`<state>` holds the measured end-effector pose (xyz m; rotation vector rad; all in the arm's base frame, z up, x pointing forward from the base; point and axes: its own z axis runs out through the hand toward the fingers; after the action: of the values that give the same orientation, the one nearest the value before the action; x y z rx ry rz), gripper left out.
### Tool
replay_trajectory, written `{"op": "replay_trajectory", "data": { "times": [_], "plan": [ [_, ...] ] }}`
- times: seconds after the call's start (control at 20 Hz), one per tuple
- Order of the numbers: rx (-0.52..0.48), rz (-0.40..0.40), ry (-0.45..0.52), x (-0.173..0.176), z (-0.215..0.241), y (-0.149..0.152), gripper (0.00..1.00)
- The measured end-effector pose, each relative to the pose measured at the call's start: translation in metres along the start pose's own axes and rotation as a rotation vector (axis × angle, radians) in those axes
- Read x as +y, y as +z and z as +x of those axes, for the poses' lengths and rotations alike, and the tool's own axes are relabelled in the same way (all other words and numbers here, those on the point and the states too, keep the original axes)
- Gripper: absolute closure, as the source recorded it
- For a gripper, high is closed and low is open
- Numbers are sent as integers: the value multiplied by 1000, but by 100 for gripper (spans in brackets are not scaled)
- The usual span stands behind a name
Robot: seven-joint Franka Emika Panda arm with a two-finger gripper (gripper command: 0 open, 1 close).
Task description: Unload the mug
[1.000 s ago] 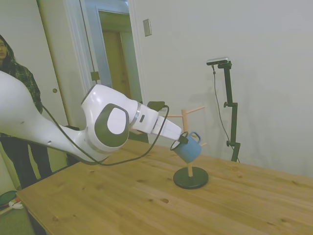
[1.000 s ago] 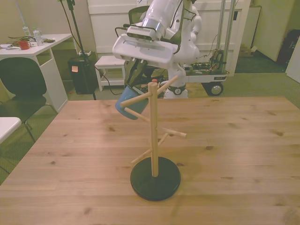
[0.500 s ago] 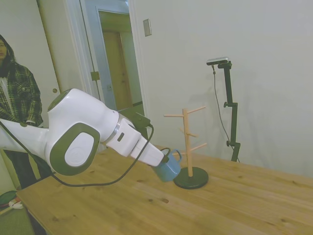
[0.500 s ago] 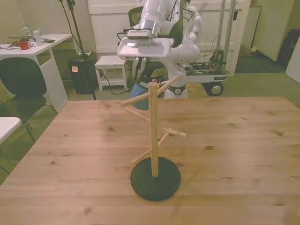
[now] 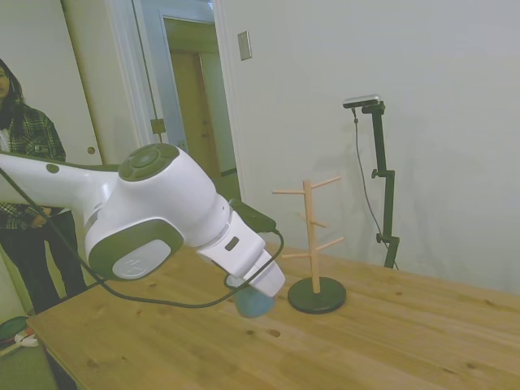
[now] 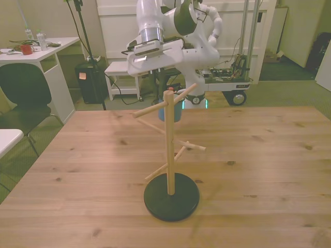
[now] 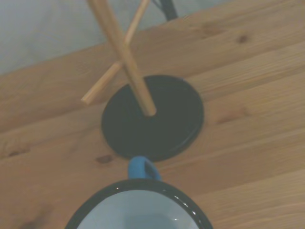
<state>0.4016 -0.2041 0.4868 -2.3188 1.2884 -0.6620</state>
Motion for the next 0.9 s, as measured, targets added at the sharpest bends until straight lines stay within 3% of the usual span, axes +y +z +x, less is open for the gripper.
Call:
{"op": "replay_trajectory", "data": {
  "times": [0.3,0.6,0.9],
  "plan": [
    [-107,-16,-83,3,12,37,100],
    [-140,36,-39,18,32,64,100],
    [-159,-7,-6,23,37,94,100]
  ]
}}
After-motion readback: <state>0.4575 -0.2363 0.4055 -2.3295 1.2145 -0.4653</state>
